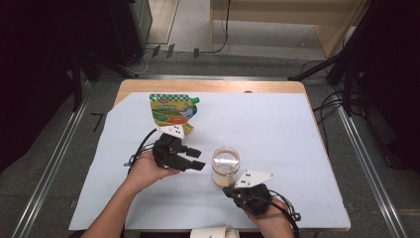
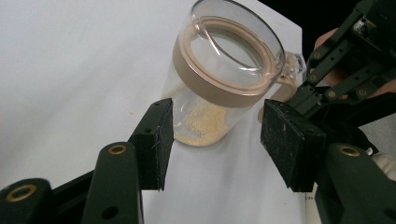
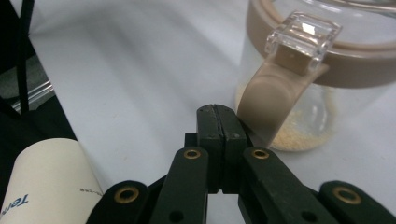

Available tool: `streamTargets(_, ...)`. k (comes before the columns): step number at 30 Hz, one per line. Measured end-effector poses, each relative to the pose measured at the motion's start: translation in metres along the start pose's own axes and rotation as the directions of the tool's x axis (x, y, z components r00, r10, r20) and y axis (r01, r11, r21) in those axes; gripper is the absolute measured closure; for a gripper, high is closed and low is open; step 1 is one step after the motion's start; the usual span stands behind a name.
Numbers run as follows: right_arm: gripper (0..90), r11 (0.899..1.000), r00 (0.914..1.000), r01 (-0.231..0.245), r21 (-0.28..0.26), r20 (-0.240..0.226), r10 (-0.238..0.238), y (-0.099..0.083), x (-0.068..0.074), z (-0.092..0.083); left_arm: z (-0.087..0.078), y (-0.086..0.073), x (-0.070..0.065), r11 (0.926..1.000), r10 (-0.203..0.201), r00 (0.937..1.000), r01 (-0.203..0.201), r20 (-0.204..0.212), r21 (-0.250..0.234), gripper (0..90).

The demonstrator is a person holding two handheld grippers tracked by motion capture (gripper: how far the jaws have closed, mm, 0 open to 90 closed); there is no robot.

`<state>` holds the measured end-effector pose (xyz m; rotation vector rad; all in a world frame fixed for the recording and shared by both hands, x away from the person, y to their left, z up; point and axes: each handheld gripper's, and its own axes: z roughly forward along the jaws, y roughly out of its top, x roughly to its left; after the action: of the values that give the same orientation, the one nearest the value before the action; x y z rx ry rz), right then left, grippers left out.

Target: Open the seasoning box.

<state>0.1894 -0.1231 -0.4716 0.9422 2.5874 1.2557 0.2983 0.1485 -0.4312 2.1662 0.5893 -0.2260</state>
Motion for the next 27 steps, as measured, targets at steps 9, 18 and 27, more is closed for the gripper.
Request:
streamTargets(9, 90.0, 0.999, 0.9975, -0.042, 0.007, 0.056, 0.042, -0.005, -0.013, -0.01, 0.003, 0.002, 0.001, 1.0, 0.007, 1.0, -0.007, 0.001, -0.001, 45.0)
streamTargets(18, 90.0, 0.991, 0.9805, -0.133, -0.003, 0.145, 0.132, -0.008, -0.041, -0.02, 0.009, 0.004, -0.002, 0.9994, 0.03, 0.9995, -0.03, -0.009, 0.015, 44.6)
streamTargets(27, 90.0, 0.983, 0.9663, -0.175, -0.048, 0.183, 0.181, -0.001, -0.067, -0.017, 0.014, 0.006, -0.005, 0.9975, 0.07, 0.9974, -0.071, -0.016, -0.006, 37.5)
